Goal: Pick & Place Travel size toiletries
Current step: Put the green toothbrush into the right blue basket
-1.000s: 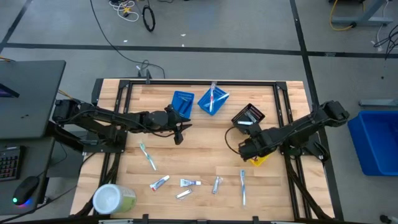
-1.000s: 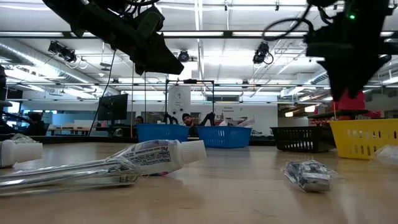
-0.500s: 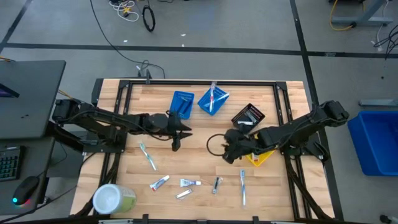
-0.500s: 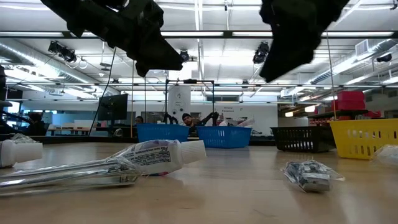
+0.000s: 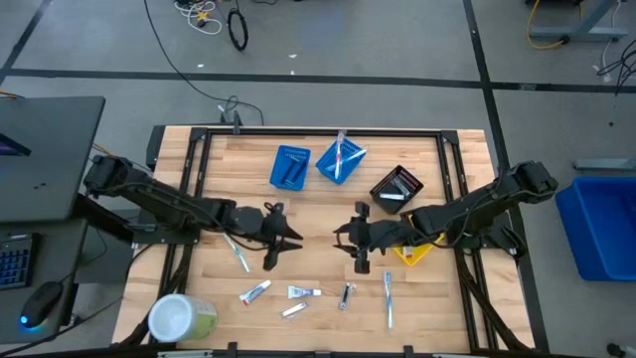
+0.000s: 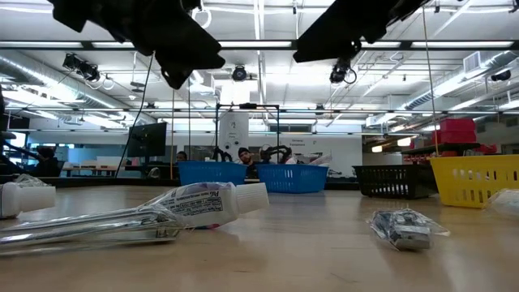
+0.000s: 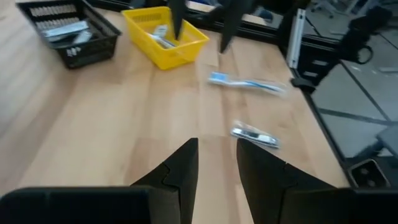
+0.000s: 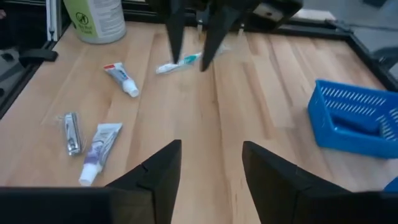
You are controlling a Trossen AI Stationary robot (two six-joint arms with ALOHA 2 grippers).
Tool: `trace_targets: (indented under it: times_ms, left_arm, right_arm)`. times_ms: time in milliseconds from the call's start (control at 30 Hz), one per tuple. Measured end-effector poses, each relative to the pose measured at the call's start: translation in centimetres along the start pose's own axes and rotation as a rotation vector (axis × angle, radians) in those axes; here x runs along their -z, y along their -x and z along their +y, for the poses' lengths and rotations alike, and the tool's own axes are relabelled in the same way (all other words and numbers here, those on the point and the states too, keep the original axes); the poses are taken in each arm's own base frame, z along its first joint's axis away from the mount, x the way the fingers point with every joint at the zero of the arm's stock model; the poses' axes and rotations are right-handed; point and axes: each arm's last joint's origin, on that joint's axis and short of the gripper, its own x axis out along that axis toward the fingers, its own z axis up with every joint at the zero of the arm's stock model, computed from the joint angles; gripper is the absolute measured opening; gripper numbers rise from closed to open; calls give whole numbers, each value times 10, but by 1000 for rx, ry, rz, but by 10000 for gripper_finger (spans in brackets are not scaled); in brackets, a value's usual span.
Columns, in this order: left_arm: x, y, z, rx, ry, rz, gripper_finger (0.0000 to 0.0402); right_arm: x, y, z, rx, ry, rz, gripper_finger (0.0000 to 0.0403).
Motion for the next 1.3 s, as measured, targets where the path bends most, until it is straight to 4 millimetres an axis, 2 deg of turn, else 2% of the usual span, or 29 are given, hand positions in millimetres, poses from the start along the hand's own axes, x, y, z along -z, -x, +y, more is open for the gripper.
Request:
trace_targets:
  times_ms: [267, 567, 667, 800, 1033, 1300]
  left_arm:
    - [10, 2, -14, 37, -25, 64, 119]
    - [27, 5, -9, -22, -38, 234, 121]
    - [35, 8, -5, -49, -80, 332, 128]
    - [50, 14, 1, -104, -105, 497, 151]
    - [75, 37, 13, -203, -157, 859, 193]
    - [108, 49, 18, -85, -191, 1041, 201]
  right_arm:
    - [-6, 0, -2, 33, 10, -56, 165]
    - [-8, -2, -7, 65, 3, -81, 146]
    - [-7, -3, -11, 75, -62, -64, 160]
    - [-1, -9, -13, 51, -63, -23, 197]
    - [8, -26, -15, 67, -49, 17, 250]
    - [16, -38, -17, 81, -46, 52, 272]
